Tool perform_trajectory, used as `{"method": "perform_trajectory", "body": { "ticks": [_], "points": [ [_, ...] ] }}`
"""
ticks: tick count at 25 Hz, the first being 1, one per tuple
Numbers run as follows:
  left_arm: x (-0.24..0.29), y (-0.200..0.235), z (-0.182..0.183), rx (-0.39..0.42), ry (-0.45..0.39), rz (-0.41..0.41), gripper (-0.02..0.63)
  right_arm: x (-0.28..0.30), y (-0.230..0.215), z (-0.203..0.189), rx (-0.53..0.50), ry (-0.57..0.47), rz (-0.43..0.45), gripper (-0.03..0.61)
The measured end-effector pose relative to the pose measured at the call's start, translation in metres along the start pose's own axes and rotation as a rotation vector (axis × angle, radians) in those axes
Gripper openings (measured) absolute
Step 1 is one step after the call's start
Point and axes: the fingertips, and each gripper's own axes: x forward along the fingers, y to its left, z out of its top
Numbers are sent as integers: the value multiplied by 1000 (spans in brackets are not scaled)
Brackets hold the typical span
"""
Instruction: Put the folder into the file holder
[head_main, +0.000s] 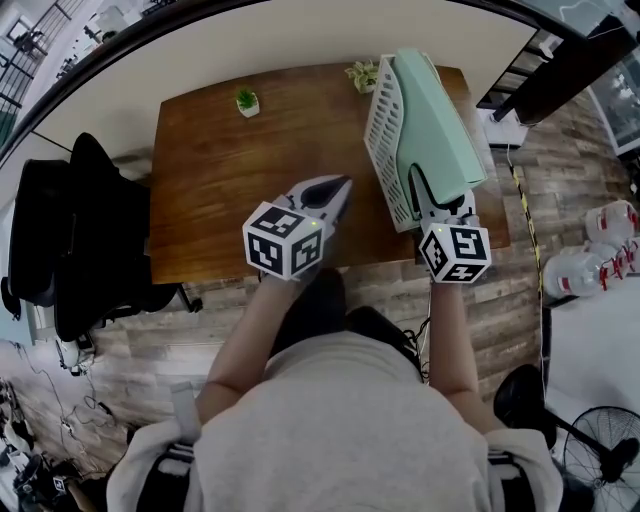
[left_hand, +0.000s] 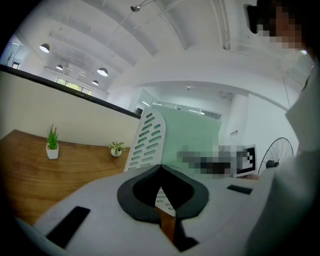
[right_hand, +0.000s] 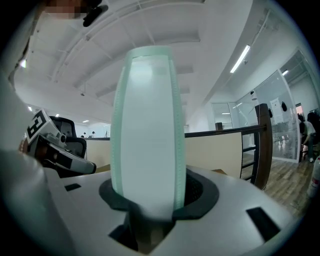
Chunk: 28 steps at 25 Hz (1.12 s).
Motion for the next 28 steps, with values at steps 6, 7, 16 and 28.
{"method": "perform_trajectory", "body": {
  "ticks": [6, 7, 16, 28],
  "points": [
    [-4, -1, 0, -1, -1, -2, 14, 1, -2, -6, 44, 29, 3, 209],
    [-5, -2, -1, -1, 1, -3, 14, 0, -2, -6, 55, 31, -1, 210],
    [-5, -20, -4, 16, 11, -35, 14, -10, -5, -9, 99, 55, -52, 225],
    [-18, -31, -9, -11, -7, -46, 14, -46, 4, -9, 92, 78, -56, 204]
  ]
}}
